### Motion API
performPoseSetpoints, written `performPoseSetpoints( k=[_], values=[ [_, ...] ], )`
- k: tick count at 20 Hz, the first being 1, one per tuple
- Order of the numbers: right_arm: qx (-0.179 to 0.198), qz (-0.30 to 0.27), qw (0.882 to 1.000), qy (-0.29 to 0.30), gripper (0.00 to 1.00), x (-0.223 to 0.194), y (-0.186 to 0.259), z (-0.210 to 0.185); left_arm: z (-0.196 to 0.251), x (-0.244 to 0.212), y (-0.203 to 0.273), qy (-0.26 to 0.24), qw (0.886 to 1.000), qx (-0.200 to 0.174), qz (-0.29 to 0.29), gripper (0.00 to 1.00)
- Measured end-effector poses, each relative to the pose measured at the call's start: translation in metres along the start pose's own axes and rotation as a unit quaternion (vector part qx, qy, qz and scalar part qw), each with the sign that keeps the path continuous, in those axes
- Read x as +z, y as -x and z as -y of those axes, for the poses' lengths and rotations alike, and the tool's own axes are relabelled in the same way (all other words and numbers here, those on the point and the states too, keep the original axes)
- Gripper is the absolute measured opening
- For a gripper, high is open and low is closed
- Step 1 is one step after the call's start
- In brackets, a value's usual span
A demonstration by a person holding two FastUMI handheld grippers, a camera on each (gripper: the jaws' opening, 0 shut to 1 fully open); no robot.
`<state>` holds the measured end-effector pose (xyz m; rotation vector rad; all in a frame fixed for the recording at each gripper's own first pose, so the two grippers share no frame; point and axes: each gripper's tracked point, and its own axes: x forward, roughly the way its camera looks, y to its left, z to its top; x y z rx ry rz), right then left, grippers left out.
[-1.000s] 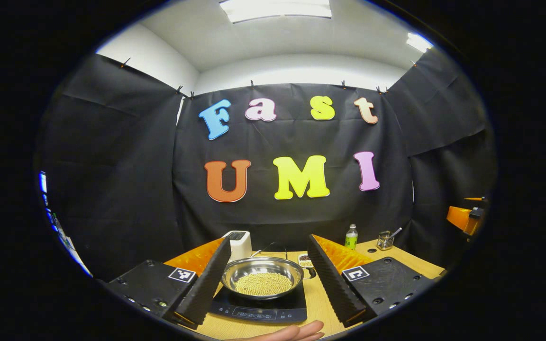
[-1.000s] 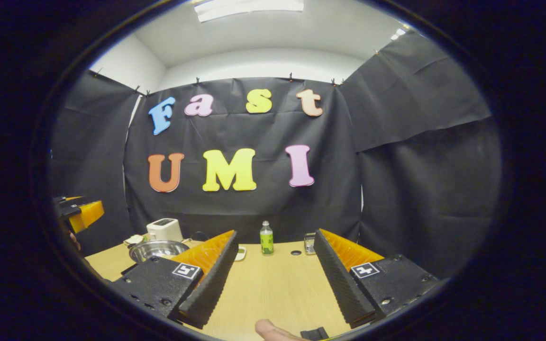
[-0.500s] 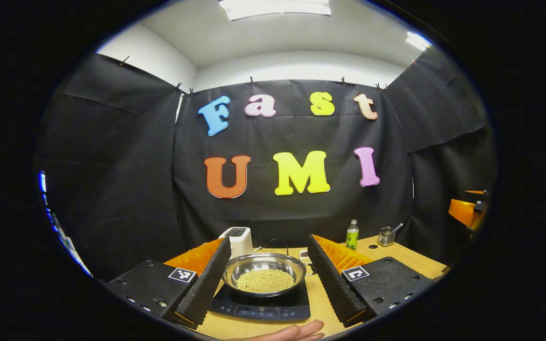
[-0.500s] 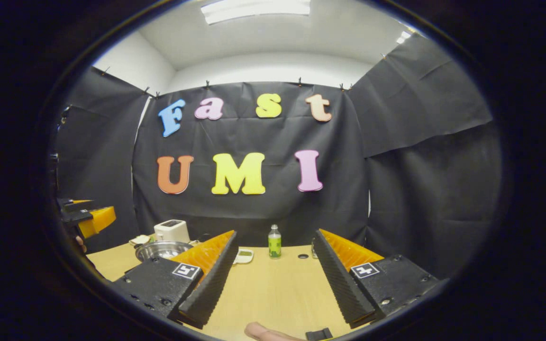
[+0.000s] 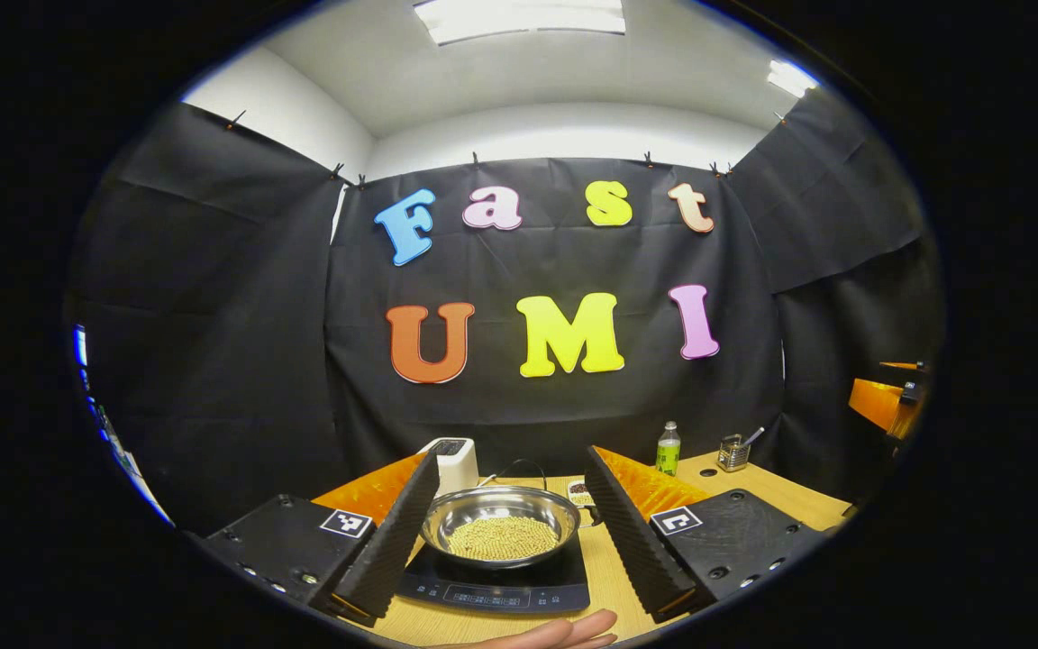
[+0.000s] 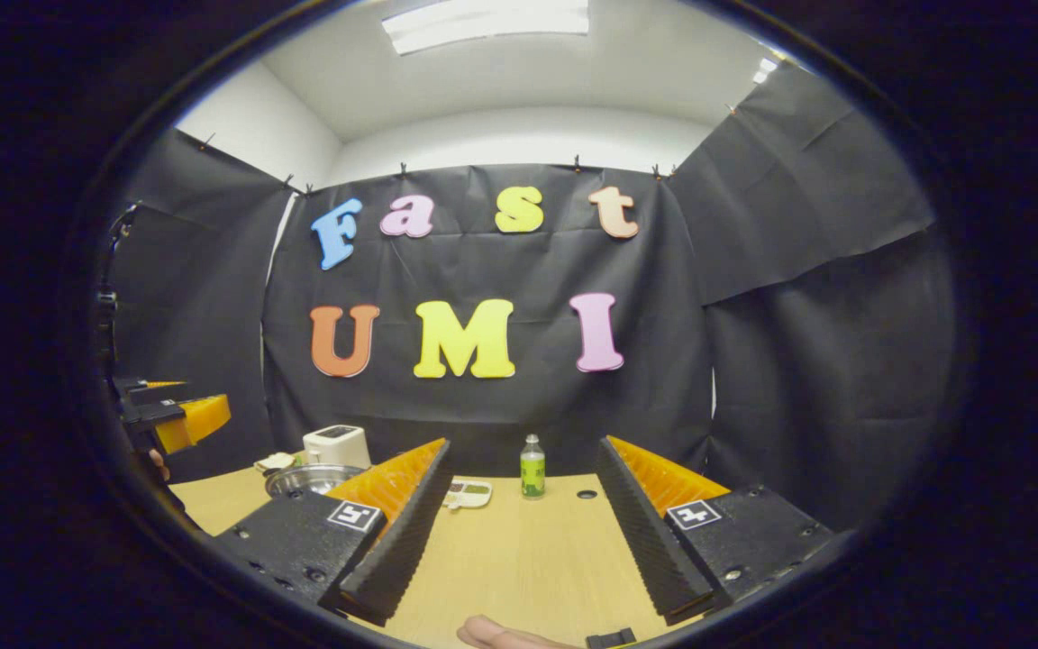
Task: First push the handle of the pot to place it horizontally, then grasp the pot with both hands and set it on the induction cooktop.
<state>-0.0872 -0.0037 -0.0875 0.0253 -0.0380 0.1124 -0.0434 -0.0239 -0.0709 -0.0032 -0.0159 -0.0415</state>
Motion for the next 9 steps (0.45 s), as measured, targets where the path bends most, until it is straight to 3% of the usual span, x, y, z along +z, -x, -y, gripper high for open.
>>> performPoseSetpoints(
  k=[9],
  values=[
    [-0.004,0.012,1.0,0.005,0.97,-0.013,-0.012,0.008,0.014,-0.01,-0.012,0.0,1.0,-0.012,0.009,0.96]
  ],
)
